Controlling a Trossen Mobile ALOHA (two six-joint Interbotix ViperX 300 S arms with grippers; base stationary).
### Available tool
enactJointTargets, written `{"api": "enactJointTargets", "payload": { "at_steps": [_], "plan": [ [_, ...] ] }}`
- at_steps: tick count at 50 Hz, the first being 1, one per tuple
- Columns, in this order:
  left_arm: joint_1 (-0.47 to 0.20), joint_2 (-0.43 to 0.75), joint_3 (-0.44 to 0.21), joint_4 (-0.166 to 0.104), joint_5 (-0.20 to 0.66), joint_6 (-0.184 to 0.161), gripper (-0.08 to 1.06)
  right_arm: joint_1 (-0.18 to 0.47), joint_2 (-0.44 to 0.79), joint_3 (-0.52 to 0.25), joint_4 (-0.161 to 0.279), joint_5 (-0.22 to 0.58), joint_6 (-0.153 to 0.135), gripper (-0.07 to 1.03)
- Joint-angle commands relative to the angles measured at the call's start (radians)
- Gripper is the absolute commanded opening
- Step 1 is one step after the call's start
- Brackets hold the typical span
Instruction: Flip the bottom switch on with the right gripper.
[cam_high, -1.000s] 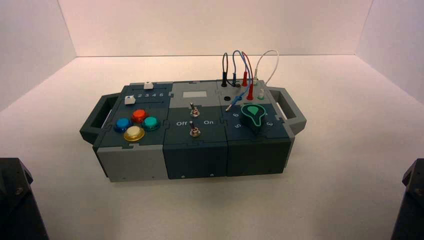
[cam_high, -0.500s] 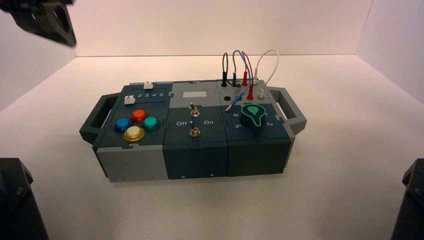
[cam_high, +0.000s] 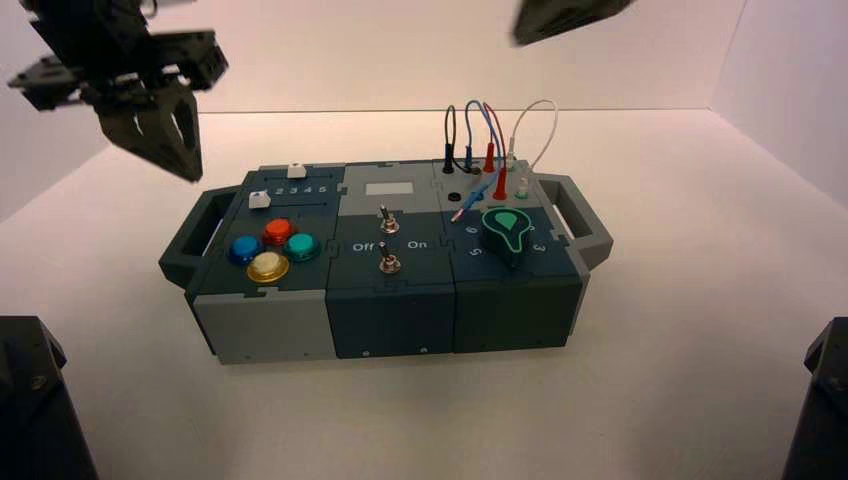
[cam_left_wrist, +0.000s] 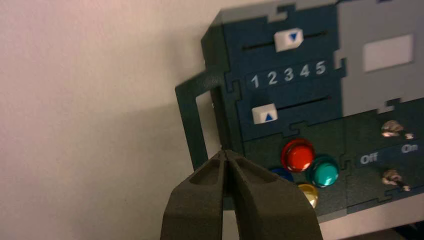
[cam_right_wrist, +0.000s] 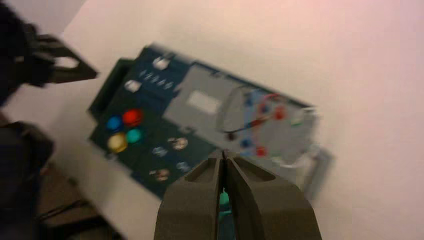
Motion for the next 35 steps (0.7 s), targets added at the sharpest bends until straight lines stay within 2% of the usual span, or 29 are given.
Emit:
{"api": "enactJointTargets", "payload": {
  "at_steps": [1, 15, 35],
  "plan": [
    [-0.003, 0.043, -0.032, -0.003, -0.005, -0.006, -0.03, 0.048, 0.072, -0.067, 0.049, -0.002, 0.005, -0.02],
    [-0.008, 0.176, -0.064, -0.002, -0.003, -0.003, -0.03, 0.067, 0.221, -0.120, 0.097, -0.006, 0.006, -0.02],
    [-0.032, 0.233, -0.078, -0.002, -0.008, 0.014, -0.03, 0.132, 0.394, -0.196, 0.147, -0.005, 0.006, -0.02]
  ]
}}
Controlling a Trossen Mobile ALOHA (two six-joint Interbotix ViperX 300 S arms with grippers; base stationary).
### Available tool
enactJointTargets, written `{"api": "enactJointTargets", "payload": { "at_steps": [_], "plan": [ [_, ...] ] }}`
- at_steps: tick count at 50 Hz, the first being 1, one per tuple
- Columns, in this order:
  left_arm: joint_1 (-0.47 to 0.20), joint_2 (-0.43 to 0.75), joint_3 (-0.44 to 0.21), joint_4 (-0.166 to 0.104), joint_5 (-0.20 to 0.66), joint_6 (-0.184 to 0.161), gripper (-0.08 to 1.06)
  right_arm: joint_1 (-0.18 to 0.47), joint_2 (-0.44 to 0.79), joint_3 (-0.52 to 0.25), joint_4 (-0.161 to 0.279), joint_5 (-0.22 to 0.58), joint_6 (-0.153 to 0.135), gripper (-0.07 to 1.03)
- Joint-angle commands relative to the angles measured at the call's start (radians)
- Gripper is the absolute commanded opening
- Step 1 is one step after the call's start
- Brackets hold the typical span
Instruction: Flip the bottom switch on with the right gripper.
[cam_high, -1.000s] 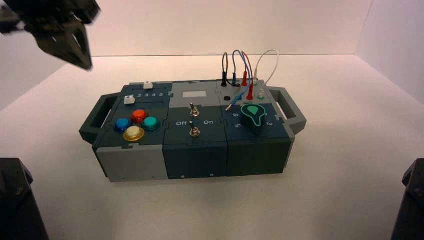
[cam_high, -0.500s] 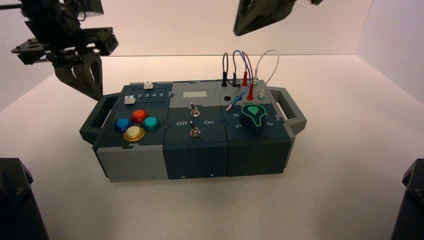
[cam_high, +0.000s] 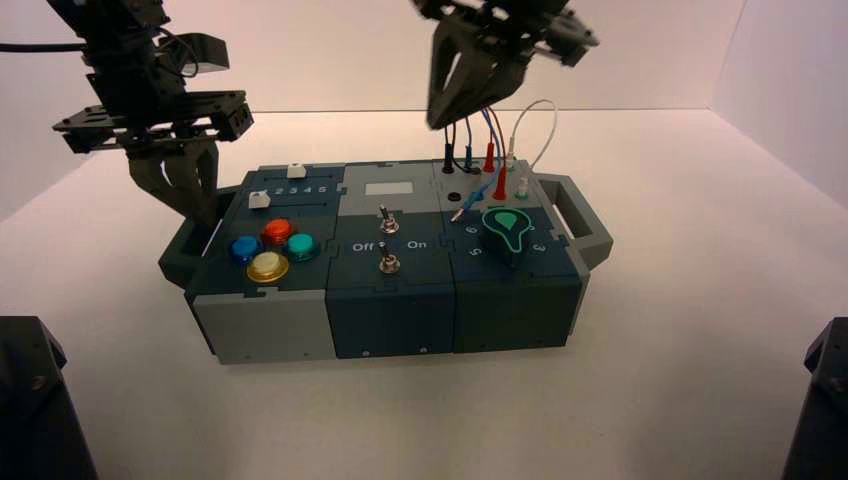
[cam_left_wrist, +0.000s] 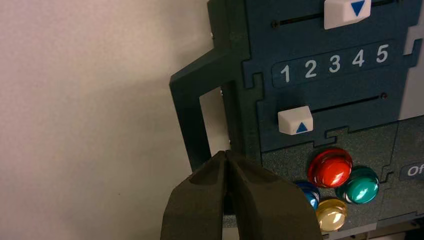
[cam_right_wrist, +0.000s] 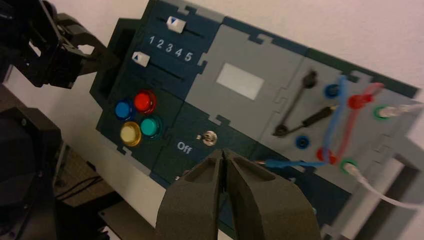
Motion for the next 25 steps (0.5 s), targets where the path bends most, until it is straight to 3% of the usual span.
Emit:
{"api": "enactJointTargets", "payload": {
  "at_steps": [1, 25],
  "plan": [
    [-0.017, 0.006, -0.023, 0.000, -0.005, 0.003, -0.03, 0.029, 0.035, -0.052, 0.023, -0.006, 0.005, -0.02],
    [-0.018, 0.100, -0.037, -0.002, 0.003, 0.008, -0.03, 0.058, 0.193, -0.130, 0.074, 0.025, 0.009, -0.02]
  ]
}}
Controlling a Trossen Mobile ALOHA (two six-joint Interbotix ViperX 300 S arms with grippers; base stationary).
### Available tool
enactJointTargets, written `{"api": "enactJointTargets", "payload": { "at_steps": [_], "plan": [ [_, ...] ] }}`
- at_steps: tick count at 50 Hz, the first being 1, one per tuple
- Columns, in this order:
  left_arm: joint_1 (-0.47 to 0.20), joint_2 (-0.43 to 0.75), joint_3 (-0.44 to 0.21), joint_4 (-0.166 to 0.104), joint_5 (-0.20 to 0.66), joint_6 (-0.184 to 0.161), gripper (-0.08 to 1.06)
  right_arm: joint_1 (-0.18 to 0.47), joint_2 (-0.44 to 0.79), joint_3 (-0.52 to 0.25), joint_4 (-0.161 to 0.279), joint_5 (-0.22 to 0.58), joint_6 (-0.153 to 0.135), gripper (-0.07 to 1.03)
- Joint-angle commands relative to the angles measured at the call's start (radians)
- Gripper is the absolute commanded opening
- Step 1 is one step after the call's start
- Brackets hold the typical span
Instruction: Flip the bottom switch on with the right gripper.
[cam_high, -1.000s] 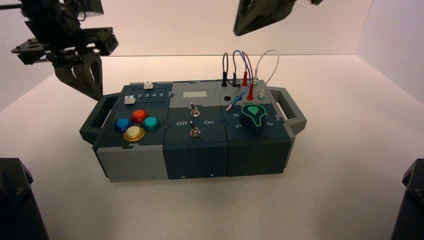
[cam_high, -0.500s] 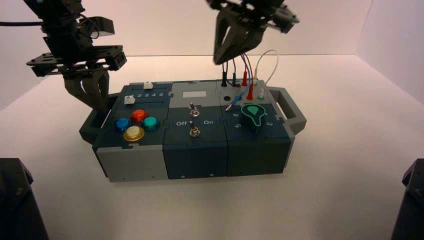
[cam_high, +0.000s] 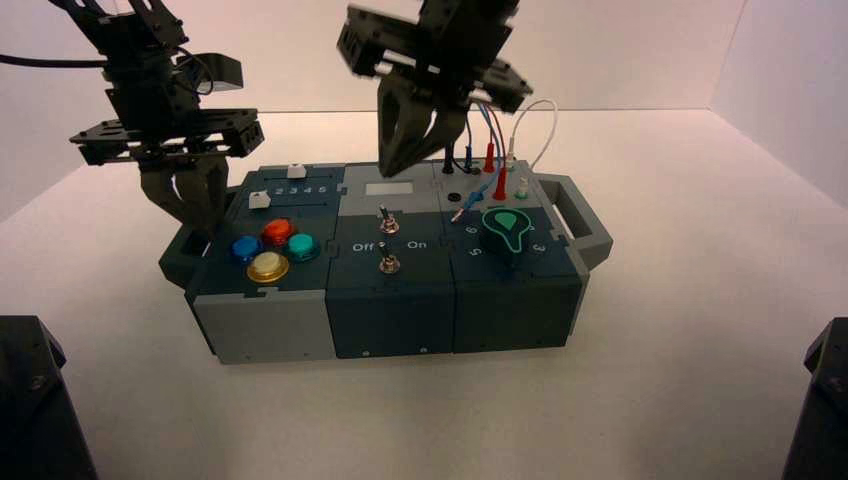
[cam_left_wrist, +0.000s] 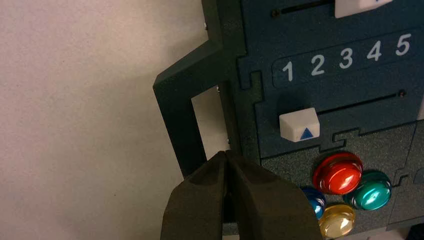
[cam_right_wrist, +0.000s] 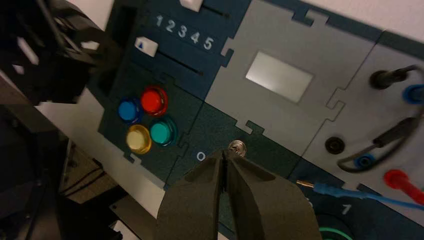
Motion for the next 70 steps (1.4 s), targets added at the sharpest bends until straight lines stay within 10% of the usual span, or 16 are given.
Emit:
{"api": "enactJointTargets", "payload": {
  "at_steps": [1, 38, 70],
  "plan": [
    [-0.003, 0.017, -0.015, 0.002, -0.002, 0.003, -0.03, 0.009, 0.011, -0.041, 0.012, 0.020, 0.006, -0.02],
    [-0.023, 0.031, -0.018, 0.003, 0.008, 0.006, -0.03, 0.052, 0.086, -0.087, 0.035, 0.023, 0.009, -0.02],
    [-0.028, 0.044, -0.021, 0.003, 0.015, 0.008, -0.03, -0.034, 0.112, -0.081, 0.008, 0.000, 0.011, -0.02]
  ]
}}
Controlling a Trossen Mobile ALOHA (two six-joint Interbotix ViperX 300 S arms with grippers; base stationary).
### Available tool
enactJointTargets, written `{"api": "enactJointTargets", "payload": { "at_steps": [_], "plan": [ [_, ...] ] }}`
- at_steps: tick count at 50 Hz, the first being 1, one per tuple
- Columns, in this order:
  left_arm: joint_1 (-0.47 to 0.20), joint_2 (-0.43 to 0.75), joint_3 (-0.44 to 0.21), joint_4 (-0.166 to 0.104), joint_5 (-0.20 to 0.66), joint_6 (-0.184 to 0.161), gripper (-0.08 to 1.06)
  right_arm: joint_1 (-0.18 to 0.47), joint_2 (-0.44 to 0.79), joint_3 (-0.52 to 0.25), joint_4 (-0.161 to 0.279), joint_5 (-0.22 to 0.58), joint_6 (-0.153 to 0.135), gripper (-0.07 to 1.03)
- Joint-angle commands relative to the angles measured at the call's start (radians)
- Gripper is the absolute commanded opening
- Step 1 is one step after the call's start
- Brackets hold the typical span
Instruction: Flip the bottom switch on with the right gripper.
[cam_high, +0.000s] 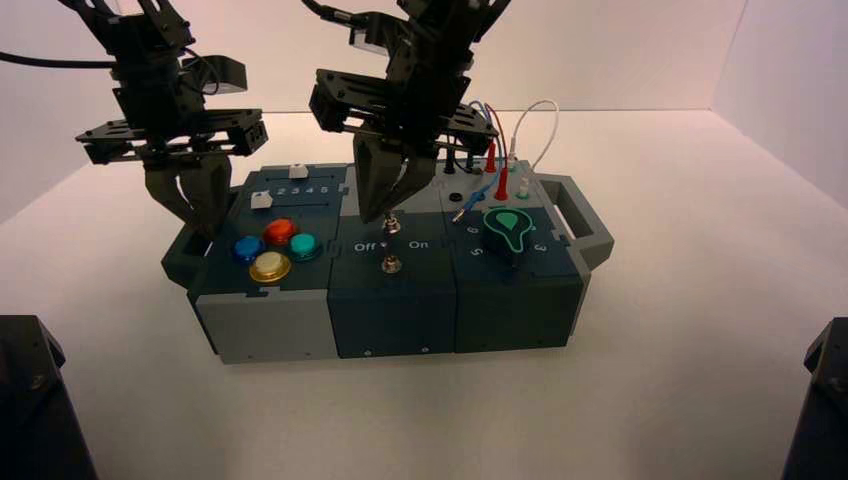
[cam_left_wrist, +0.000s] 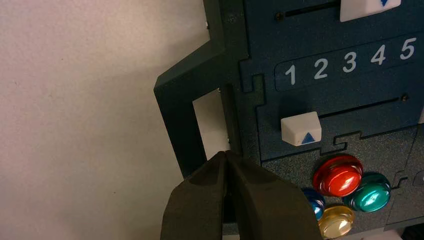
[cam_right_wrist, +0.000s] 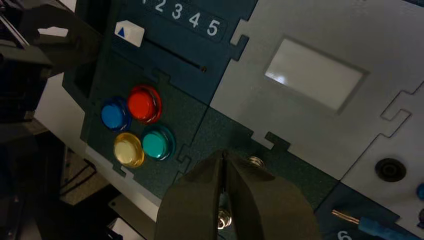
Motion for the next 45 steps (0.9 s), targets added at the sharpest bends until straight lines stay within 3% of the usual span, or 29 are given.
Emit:
{"api": "enactJointTargets", "payload": {
  "at_steps": [1, 26, 36, 45],
  "plan": [
    [-0.021, 0.014, -0.002, 0.005, -0.005, 0.009, -0.03, -0.057, -0.029, -0.011, -0.017, -0.005, 0.005, -0.02],
    [-0.021, 0.023, -0.008, 0.003, 0.006, 0.009, -0.03, -0.072, -0.026, 0.009, -0.046, -0.008, 0.002, -0.02],
    [-0.021, 0.002, -0.008, 0.003, 0.006, 0.008, -0.03, -0.057, -0.118, 0.009, -0.037, 0.049, 0.009, -0.02],
    [-0.031, -0.020, -0.009, 0.002, 0.006, 0.008, -0.03, -0.067, -0.209, 0.094, -0.037, 0.057, 0.017, -0.02]
  ]
}}
